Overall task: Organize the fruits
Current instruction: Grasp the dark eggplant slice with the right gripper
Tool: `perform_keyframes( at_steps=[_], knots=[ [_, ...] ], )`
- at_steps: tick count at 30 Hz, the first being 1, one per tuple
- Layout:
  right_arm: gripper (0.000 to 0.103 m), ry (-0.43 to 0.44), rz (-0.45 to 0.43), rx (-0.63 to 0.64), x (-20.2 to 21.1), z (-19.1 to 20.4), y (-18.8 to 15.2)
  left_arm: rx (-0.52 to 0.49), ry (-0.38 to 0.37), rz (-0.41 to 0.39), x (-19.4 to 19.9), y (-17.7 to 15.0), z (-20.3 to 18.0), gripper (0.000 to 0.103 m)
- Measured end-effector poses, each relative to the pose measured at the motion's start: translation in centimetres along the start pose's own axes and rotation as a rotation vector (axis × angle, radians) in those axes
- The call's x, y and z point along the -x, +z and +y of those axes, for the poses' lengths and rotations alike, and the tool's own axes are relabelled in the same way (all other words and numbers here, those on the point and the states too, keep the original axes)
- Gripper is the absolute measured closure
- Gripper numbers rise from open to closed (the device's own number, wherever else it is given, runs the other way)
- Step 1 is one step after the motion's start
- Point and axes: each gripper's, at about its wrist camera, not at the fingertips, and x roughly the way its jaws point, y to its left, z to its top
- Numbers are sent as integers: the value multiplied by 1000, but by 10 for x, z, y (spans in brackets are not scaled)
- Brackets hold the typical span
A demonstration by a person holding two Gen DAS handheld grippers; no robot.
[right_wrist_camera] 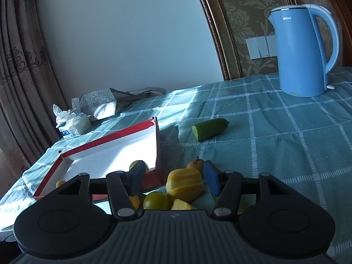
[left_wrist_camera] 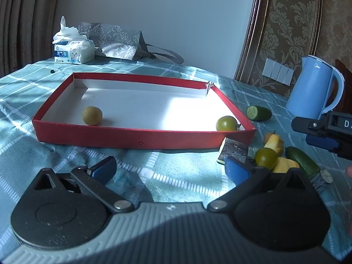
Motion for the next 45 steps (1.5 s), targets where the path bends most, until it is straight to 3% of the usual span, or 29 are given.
perform_keyframes(
  at_steps=[5, 9, 17, 24, 35, 45],
  knots=[
    [45, -110, -57, -26, 30, -24, -18, -8, -6, 12, -2, 0, -2, 0],
    [45, -168, -52, -86, 43, -46, -30, -10, -5, 15, -2, -1, -3, 0],
    [45, -189, -36, -88, 55, -56, -48, -30, -8, 30, -4, -2, -5, 0],
    [45, -244, 37, 71, 37, -39, -49, -44, -9, 33, -5, -2, -8, 0],
    [51, -233, 78, 64, 20, -40, -43, -58, -7, 42, -6, -2, -10, 0],
    [69, -254, 79, 91, 20, -35, -44, -73, -7, 48, -7, -2, -12, 0]
  ],
)
